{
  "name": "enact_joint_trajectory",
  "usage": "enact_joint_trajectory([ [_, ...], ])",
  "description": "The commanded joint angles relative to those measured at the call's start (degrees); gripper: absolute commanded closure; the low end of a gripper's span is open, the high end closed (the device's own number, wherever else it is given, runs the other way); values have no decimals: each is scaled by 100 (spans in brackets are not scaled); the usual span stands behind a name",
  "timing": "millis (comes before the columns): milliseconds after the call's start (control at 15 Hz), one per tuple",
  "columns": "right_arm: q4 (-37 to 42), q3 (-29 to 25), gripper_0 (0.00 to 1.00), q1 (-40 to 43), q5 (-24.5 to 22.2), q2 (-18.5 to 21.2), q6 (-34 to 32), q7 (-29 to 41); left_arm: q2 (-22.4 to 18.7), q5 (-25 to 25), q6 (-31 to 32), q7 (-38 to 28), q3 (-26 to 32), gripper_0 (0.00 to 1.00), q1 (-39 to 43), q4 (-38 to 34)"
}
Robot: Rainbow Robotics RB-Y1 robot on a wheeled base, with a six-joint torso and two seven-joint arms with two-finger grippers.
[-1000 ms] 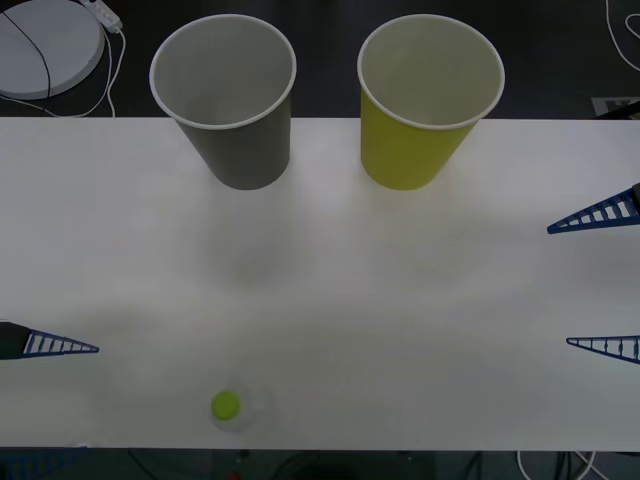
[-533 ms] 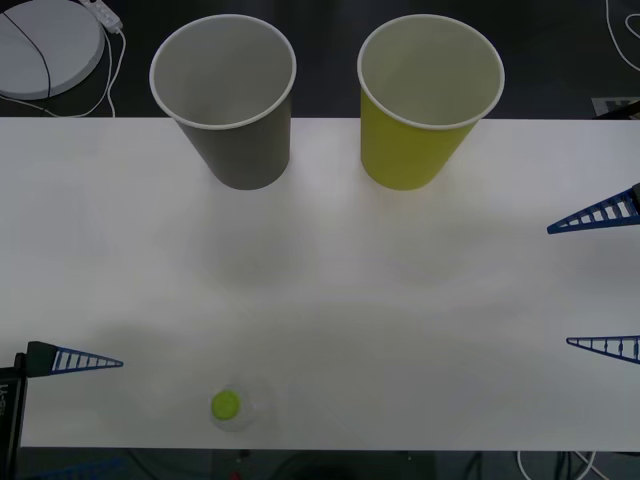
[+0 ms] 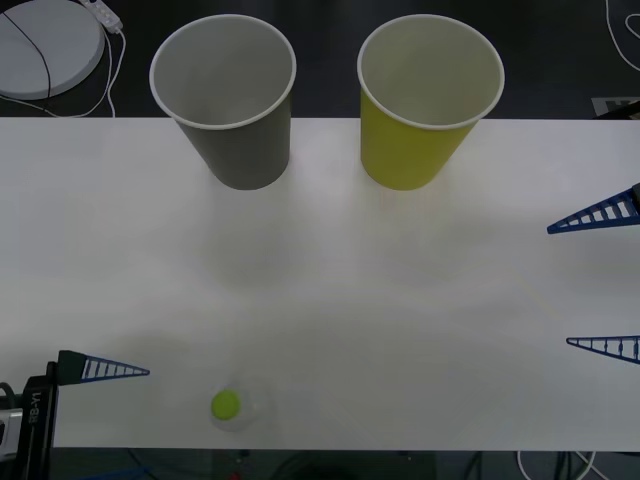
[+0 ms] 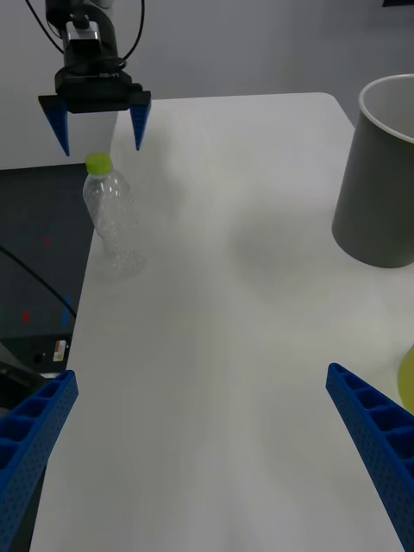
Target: Put the can into the green bin and the plastic bottle into the gray bin
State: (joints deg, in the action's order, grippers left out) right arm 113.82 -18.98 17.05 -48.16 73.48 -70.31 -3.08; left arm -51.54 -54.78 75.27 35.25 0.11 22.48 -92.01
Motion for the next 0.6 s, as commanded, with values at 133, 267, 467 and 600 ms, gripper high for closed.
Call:
enact_joint_trajectory([
  [133,0,0,0,0,0,0,0,0,408,-306,-57,0,-2,0,-95,-1],
  [267,0,0,0,0,0,0,0,0,584,-385,-66,0,-2,0,-130,-1],
  [467,0,0,0,0,0,0,0,0,724,-464,-66,-9,-64,0,-218,-1],
  [600,0,0,0,0,0,0,0,0,760,-464,-127,-18,-204,0,-270,-1],
])
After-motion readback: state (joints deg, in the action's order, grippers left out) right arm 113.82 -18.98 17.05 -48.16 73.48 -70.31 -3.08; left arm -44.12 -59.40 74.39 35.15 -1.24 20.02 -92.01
